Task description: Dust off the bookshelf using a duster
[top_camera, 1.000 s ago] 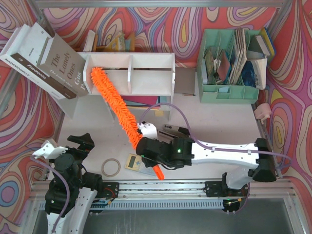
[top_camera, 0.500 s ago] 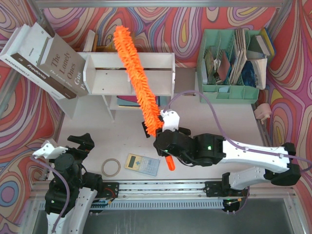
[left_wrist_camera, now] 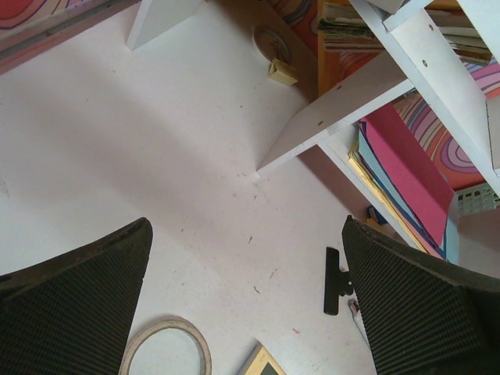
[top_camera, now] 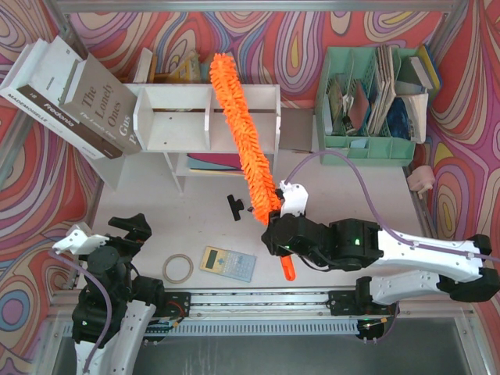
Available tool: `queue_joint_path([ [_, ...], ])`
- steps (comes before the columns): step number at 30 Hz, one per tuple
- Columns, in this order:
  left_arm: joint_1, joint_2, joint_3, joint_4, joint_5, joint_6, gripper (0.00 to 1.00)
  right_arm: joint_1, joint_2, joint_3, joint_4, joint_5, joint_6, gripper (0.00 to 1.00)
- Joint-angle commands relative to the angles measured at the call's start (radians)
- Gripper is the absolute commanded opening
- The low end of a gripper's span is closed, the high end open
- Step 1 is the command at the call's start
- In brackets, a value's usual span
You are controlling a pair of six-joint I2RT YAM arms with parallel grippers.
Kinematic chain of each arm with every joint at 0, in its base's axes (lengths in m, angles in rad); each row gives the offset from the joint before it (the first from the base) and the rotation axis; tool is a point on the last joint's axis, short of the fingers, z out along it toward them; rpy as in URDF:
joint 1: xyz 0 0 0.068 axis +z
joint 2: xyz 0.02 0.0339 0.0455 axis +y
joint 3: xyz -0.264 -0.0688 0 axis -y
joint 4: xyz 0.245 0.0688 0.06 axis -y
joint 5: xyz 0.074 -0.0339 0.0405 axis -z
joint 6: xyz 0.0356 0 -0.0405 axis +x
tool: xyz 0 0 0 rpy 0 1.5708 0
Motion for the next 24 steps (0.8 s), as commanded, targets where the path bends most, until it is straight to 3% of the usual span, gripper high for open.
queue_joint_path([
  [1,0.006,-0.005,-0.017,0.019,0.008,0.003,0.99,0.005,-0.052,-0.02,0.018,-0.058,0.019,0.0],
  [15,0.006,0.008,-0.016,0.022,0.008,0.006,0.99,0.005,-0.083,-0.206,0.095,-0.141,0.111,0.0],
  [24,0.007,0.018,-0.016,0.025,0.008,0.007,0.98,0.006,0.058,-0.129,0.152,-0.238,0.016,0.0],
])
